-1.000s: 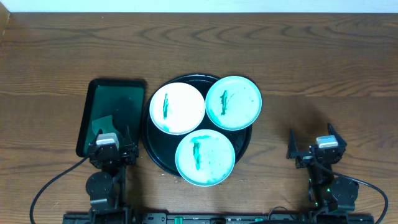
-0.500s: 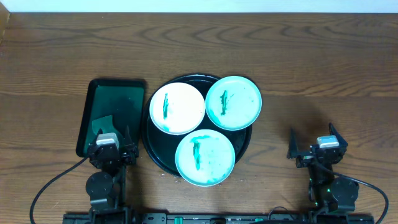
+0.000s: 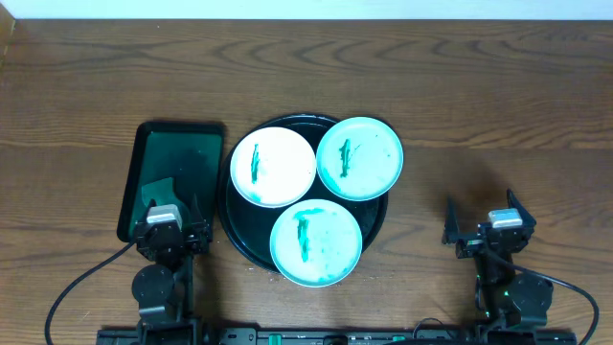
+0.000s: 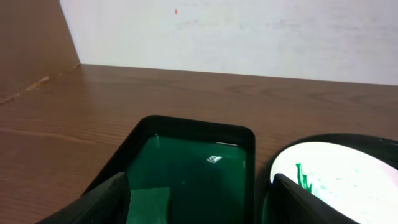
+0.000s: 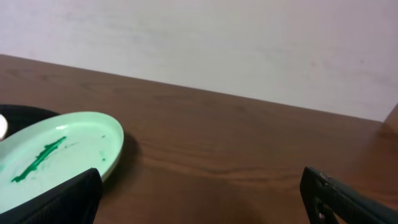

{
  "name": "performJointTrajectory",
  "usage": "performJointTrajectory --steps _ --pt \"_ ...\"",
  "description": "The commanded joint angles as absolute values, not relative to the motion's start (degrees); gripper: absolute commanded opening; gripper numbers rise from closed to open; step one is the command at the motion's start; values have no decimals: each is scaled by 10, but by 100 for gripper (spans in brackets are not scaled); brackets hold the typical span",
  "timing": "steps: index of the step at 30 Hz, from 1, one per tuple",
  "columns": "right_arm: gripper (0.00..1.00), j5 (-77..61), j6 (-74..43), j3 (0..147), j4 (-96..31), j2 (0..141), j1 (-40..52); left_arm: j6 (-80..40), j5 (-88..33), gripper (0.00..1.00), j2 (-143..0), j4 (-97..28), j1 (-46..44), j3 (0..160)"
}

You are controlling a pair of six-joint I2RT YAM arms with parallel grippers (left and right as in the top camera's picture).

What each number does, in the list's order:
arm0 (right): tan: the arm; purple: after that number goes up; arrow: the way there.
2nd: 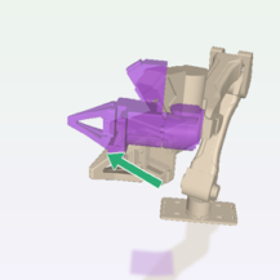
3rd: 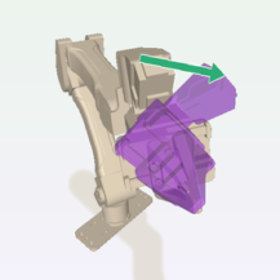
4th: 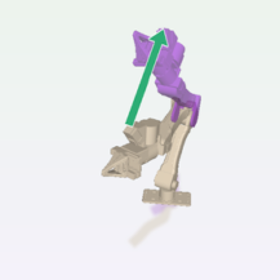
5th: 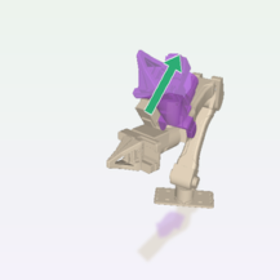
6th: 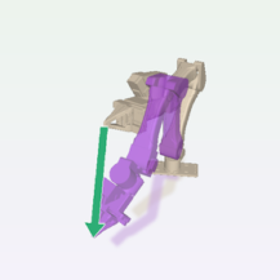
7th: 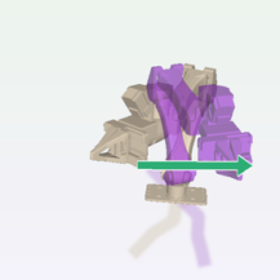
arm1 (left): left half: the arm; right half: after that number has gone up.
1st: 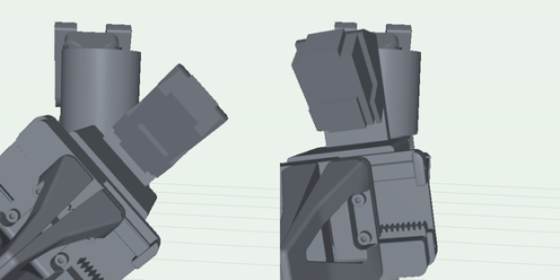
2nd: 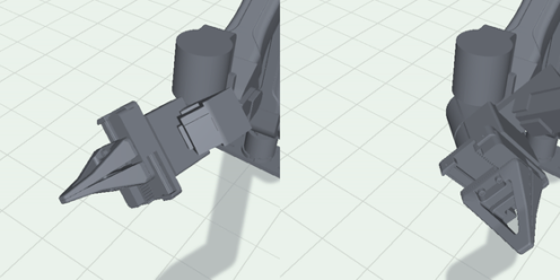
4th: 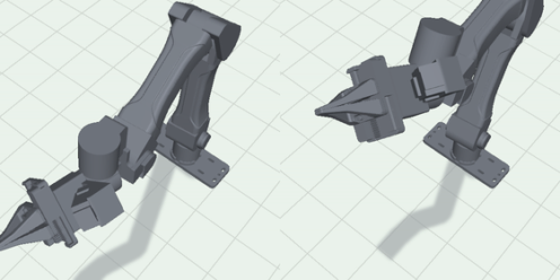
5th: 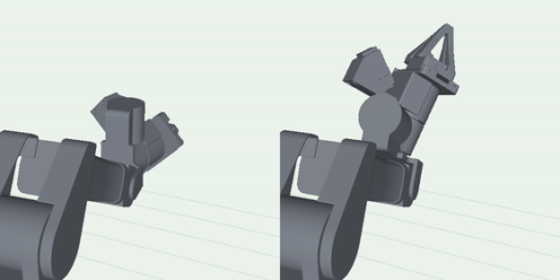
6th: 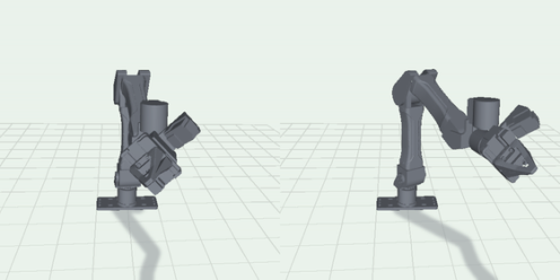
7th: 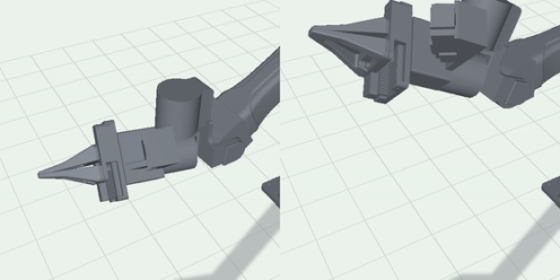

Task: Clean dirty plates on tray and stack at the side
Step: 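Move left gripper to the sponge in the basin, right gripper to the plates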

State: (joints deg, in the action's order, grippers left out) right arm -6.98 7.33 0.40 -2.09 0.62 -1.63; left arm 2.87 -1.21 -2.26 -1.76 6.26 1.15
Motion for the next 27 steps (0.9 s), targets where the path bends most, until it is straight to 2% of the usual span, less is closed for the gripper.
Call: performJointTrajectory --steps 1,4,10,18,22,27 --pt "99 -85 46 3 -5 3 -17 34 22 72 -25 -40 61 3" --pt "99 -99 -6 3 21 4 -17 34 22 72 -25 -40 61 5" --pt "99 -123 -34 27 58 33 -17 29 22 73 -26 -42 61 46" --pt "99 -176 -30 180 51 217 -17 -23 -10 73 -121 -105 61 161" --pt "99 -224 -27 306 -26 339 -17 -22 -51 73 -223 -179 61 270" --pt "99 -270 -27 526 -205 524 -17 -23 -89 73 -421 -294 61 480"
